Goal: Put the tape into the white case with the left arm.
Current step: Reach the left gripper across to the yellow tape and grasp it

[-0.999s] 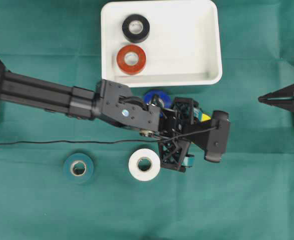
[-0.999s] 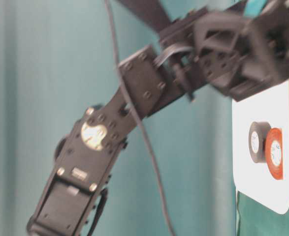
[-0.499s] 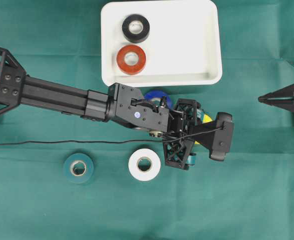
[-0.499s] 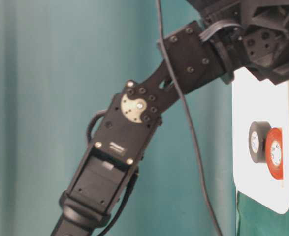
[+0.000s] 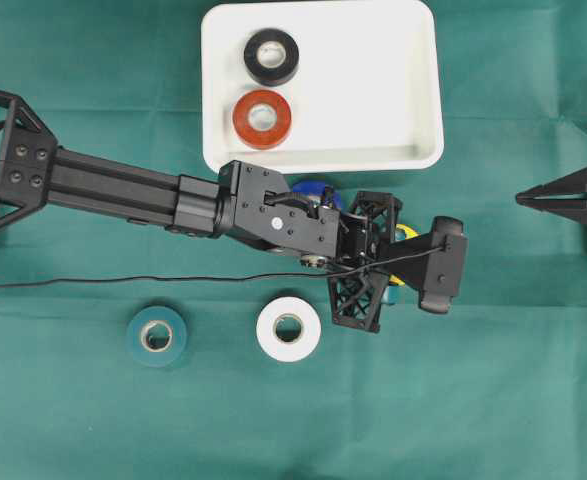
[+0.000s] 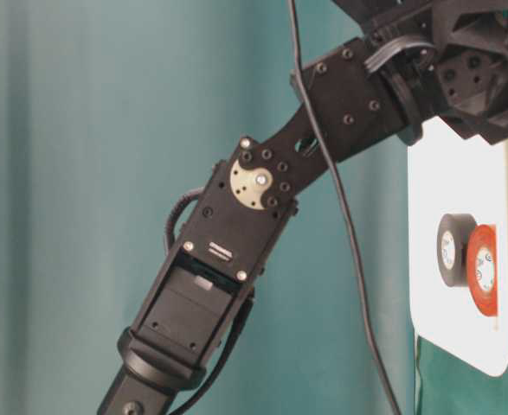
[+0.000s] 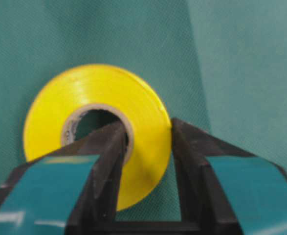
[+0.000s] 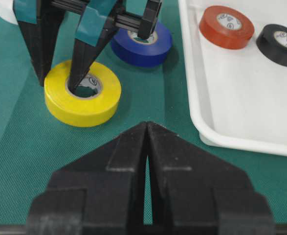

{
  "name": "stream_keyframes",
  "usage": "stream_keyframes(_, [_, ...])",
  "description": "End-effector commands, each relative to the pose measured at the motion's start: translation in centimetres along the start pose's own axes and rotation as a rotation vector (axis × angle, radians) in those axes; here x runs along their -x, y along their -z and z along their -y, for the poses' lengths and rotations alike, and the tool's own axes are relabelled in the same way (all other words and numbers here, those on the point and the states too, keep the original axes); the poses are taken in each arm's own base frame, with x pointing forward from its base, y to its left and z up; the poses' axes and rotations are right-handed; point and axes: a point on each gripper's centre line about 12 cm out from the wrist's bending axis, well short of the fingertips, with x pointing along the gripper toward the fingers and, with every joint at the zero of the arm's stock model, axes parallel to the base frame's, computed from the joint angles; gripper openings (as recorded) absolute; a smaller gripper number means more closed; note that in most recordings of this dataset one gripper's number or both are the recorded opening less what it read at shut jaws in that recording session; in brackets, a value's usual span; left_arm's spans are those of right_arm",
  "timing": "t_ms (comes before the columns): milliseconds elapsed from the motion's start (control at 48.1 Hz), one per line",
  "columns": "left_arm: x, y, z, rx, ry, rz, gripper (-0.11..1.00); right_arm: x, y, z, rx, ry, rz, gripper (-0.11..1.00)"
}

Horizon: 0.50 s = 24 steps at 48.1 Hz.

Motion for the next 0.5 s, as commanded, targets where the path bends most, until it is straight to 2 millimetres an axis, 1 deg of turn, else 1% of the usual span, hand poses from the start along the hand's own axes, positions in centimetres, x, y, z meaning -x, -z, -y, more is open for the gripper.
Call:
stream_keyframes(0, [1.6,-1.8,-0.3,0.006,-0.007,0.055,0.25,-0.1,-0.4,0.1,-0.004,0.003,0.011,-0.09])
stream_keyframes(187, [3.0,-2.5,-0.3,0.006,-0.009,0.079,0.25,-0.1,-0.4,0.0,-0.003,0.001,0.009,-0.09])
stream_keyframes(291, [4.4,-3.0,-0.2,0.001,-0.009,0.092,0.25,-0.1,-0.4,0.0,-0.003,0.001,0.009,-0.09])
stream_keyframes(333, [5.3,-3.3,-0.2,0.001,-0.009,0.095,0.25,-0.1,-0.4,0.1,-0.005,0.003,0.011,-0.09])
stream_keyframes(478, [7.6,-3.6,-0.3,0.001,-0.009,0.089,0.25,-0.1,-0.4,0.1,-0.004,0.003,0.011,-0.09])
